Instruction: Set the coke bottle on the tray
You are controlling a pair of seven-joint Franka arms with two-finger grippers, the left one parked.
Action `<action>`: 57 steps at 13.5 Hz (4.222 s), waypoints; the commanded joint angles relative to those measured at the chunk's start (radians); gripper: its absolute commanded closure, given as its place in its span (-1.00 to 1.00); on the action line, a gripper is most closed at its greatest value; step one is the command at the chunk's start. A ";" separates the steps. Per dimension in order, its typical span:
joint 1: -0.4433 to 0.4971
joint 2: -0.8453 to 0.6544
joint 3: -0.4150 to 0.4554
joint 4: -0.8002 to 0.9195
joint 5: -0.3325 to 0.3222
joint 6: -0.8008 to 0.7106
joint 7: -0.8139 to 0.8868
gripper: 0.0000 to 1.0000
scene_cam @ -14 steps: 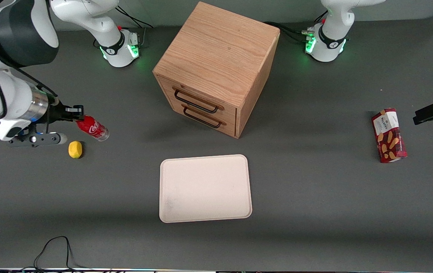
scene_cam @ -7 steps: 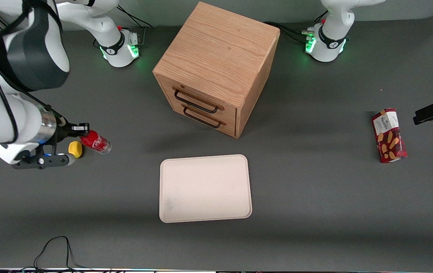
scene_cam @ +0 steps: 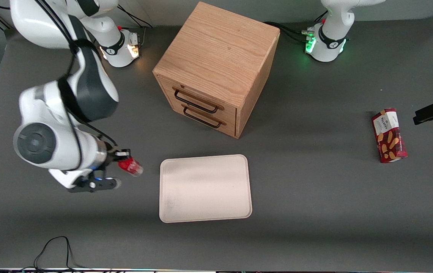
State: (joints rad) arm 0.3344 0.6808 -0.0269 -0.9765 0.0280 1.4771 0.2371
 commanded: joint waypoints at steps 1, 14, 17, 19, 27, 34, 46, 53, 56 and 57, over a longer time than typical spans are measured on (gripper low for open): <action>-0.005 0.101 0.039 0.094 -0.006 0.061 0.025 1.00; 0.009 0.270 0.071 0.142 -0.008 0.348 0.065 1.00; 0.009 0.275 0.070 0.142 -0.008 0.348 0.065 1.00; 0.009 0.278 0.068 0.142 -0.008 0.350 0.065 1.00; 0.022 0.289 0.067 0.130 -0.046 0.410 0.070 -0.97; 0.020 0.289 0.065 0.127 -0.048 0.410 0.076 -0.99; -0.009 0.004 0.062 -0.148 -0.036 0.224 0.059 -1.00; -0.067 -0.403 0.059 -0.608 -0.030 0.233 -0.036 -1.00; -0.097 -0.544 0.023 -0.724 -0.010 0.223 -0.120 -1.00; -0.087 -0.593 -0.003 -0.773 -0.010 0.227 -0.133 -1.00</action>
State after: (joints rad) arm 0.2417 0.2267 0.0098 -1.5954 0.0000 1.6817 0.1603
